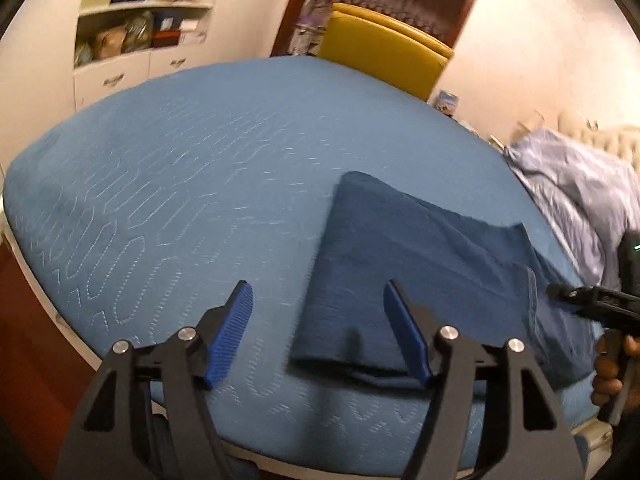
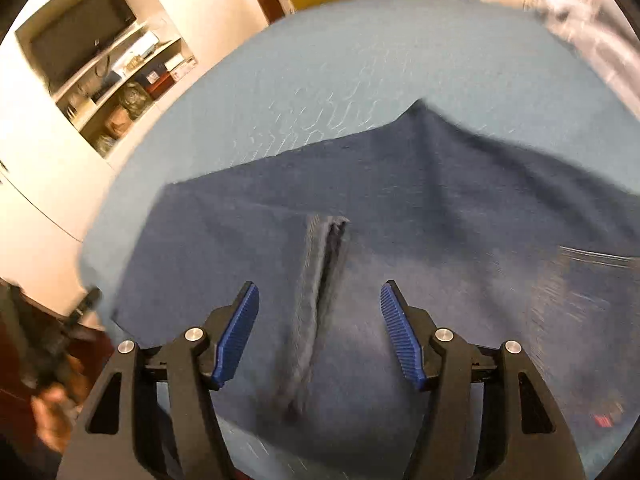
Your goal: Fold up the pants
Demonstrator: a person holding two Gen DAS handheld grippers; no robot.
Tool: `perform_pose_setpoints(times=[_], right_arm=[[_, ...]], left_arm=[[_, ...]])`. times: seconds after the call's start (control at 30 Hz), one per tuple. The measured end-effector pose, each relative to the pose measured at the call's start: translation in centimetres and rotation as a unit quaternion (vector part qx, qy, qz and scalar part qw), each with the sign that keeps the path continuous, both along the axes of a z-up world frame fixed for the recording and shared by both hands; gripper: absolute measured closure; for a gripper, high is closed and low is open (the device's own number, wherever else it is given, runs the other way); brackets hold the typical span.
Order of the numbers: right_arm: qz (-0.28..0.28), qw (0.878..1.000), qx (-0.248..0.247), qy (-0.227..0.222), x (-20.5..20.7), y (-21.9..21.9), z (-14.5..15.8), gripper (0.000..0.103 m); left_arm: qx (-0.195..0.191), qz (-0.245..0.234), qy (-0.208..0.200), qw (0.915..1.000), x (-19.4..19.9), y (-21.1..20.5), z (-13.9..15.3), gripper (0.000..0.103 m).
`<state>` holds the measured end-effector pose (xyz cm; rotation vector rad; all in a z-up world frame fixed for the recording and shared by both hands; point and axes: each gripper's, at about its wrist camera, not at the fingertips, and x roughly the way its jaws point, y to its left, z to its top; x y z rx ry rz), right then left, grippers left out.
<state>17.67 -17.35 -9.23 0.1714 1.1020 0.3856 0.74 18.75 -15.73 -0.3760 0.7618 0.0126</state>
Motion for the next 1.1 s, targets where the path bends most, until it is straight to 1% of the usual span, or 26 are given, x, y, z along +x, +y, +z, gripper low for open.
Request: perform_pose_setpoints(times=[0.03,0.07,0.1,0.13,0.23,0.27,0.3,0.33,0.4,0.47,0.53,0.6,0.67,0.73,0.8,0.87,0.9,0.93,0.97,1.0,1.07,1.1], right_arm=[[0.004,1.0,0.003,0.024,1.5,0.0,-1.0,0.041],[0.001,0.999,0.01,0.035,2.6,-0.1,-1.6,0.038],[0.0,0.999,0.026,0.046,3.7,-0.3,-2.3,0.038],[0.001,0.998,0.031,0.056,4.3,-0.3,-2.7,0.038],[-0.001,0.997,0.049,0.063,5.3,-0.5,-3.2,0.036],[0.0,0.997,0.053,0.064,5.4,-0.4,-3.2,0.045],[0.006,0.996,0.057,0.065,5.7,-0.2,-3.1,0.057],[0.011,0.995,0.062,0.074,5.8,-0.3,-3.3,0.082],[0.008,0.994,0.065,0.087,6.2,-0.2,-3.4,0.086],[0.024,0.997,0.042,0.068,6.1,0.7,-2.5,0.089],[0.028,0.998,0.035,0.05,5.9,1.1,-1.3,0.09],[0.025,0.998,0.036,0.04,6.0,1.0,-0.7,0.09],[0.026,0.999,0.026,0.035,6.2,1.0,-0.5,0.09],[0.025,0.999,0.017,0.04,6.3,1.1,-1.4,0.09],[0.023,0.998,0.01,0.052,6.6,1.2,-2.8,0.089],[0.019,0.999,0.01,0.045,6.4,1.3,-3.3,0.088],[0.013,0.999,0.007,0.038,6.2,1.1,-3.1,0.085],[0.006,0.999,0.0,0.034,6.1,1.1,-2.8,0.067],[-0.008,1.0,-0.017,0.025,5.8,0.9,-2.4,0.055],[-0.028,0.999,-0.042,0.007,5.5,0.7,-1.5,0.052],[-0.048,0.995,-0.074,-0.038,4.5,0.8,0.8,0.052],[-0.05,0.994,-0.085,-0.055,4.0,1.4,1.9,0.052]], left_arm=[[-0.015,-0.004,0.008,0.9998,0.4,0.5,-0.4,0.035],[-0.034,-0.01,0.017,0.9992,0.7,1.1,-0.9,0.035],[-0.041,-0.015,0.017,0.9989,0.7,1.2,-1.1,0.035],[-0.052,-0.028,0.019,0.998,0.8,1.2,-1.4,0.035],[-0.059,-0.059,0.024,0.9962,0.8,0.5,-1.9,0.036],[-0.069,-0.077,0.026,0.9943,0.9,0.2,-2.3,0.036],[-0.074,-0.081,0.029,0.9935,1.1,-0.1,-2.6,0.036],[-0.075,-0.079,0.032,0.9935,1.1,-0.2,-2.7,0.037],[-0.085,-0.077,0.03,0.993,1.1,-0.1,-3.1,0.037],[-0.101,-0.074,0.03,0.9917,1.1,0.1,-3.2,0.04],[-0.118,-0.074,0.032,0.9898,0.6,0.6,-3.5,0.041],[-0.122,-0.074,0.035,0.9892,0.4,0.6,-3.4,0.041],[-0.127,-0.077,0.036,0.9883,0.3,0.4,-3.5,0.041],[-0.129,-0.076,0.038,0.988,0.4,0.1,-3.5,0.041],[-0.128,-0.076,0.039,0.988,0.4,0.0,-3.5,0.041],[-0.133,-0.078,0.04,0.9872,0.3,0.0,-3.5,0.041],[-0.139,-0.078,0.04,0.9863,0.3,0.1,-3.5,0.041],[-0.147,-0.078,0.04,0.9852,0.3,0.3,-3.6,0.041],[-0.16,-0.077,0.04,0.9833,0.4,0.7,-3.8,0.042],[-0.165,-0.077,0.041,0.9825,0.5,0.8,-3.8,0.043],[-0.177,-0.077,0.042,0.9803,0.6,1.3,-4.0,0.047],[-0.183,-0.077,0.043,0.9792,0.6,1.4,-4.1,0.052]])
